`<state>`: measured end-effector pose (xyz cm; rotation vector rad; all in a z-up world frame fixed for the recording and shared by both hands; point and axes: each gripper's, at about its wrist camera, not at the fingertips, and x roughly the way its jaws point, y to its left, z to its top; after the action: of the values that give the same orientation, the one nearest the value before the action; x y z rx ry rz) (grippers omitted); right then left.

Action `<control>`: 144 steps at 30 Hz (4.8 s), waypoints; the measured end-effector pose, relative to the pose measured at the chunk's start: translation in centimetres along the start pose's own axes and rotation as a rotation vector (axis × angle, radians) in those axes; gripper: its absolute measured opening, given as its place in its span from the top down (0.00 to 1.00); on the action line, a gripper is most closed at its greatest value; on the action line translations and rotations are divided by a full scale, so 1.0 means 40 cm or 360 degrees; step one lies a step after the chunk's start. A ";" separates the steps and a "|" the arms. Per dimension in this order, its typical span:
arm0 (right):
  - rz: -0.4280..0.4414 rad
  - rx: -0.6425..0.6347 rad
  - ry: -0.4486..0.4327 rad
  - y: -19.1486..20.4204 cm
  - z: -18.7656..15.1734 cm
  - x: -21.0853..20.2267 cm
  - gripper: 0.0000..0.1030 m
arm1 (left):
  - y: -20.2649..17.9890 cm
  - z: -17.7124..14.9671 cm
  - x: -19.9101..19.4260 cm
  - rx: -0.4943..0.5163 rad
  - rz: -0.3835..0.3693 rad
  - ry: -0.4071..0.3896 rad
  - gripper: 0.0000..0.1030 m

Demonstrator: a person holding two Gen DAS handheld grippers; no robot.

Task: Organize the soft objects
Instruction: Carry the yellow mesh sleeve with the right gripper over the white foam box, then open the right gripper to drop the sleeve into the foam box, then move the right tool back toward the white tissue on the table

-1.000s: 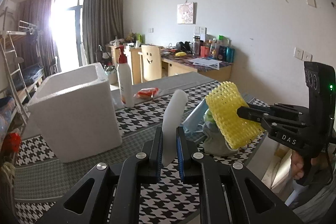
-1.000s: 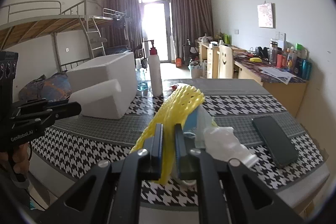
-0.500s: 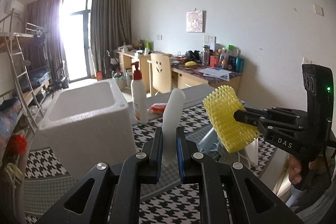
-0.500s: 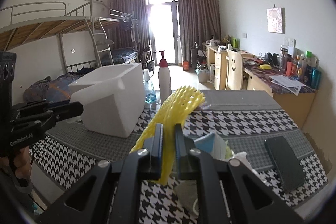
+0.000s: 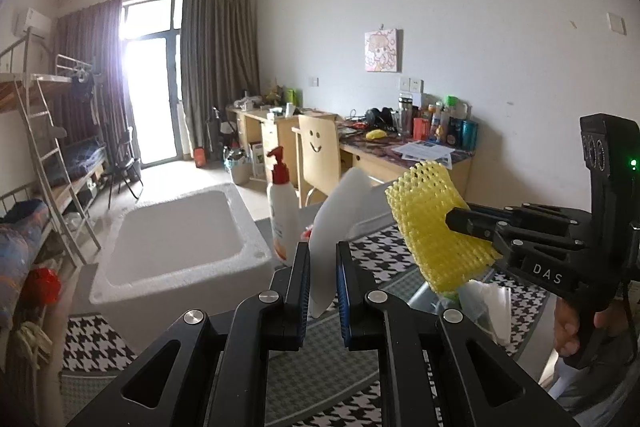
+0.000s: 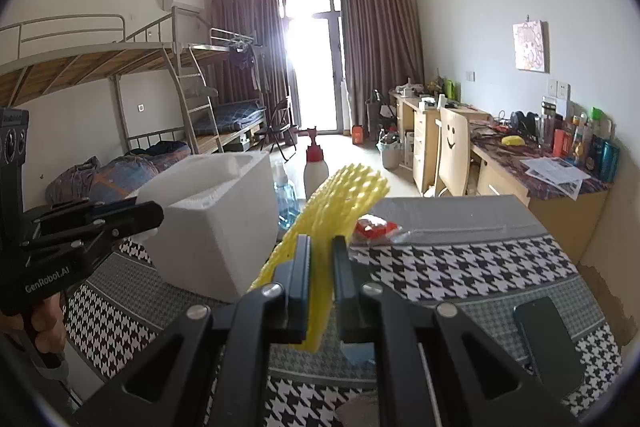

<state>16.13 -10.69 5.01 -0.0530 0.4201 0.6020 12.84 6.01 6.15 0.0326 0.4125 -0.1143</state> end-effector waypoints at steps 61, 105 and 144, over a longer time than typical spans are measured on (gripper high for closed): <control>0.0194 -0.0214 0.0102 0.157 0.174 0.208 0.87 | 0.283 0.038 0.088 -0.0309 0.0475 0.0058 0.15; 0.0385 -0.0231 0.0334 0.290 0.182 0.375 0.53 | 0.356 -0.031 -0.038 -0.0437 0.0628 0.0002 0.01; 0.0219 -0.0289 0.0027 0.203 0.168 0.122 0.18 | 0.204 0.005 -0.098 -0.0292 0.0556 -0.0090 0.01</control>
<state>17.69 -0.22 9.80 -0.2040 0.3864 0.7746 10.33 14.51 7.97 -0.0790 0.3542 0.2665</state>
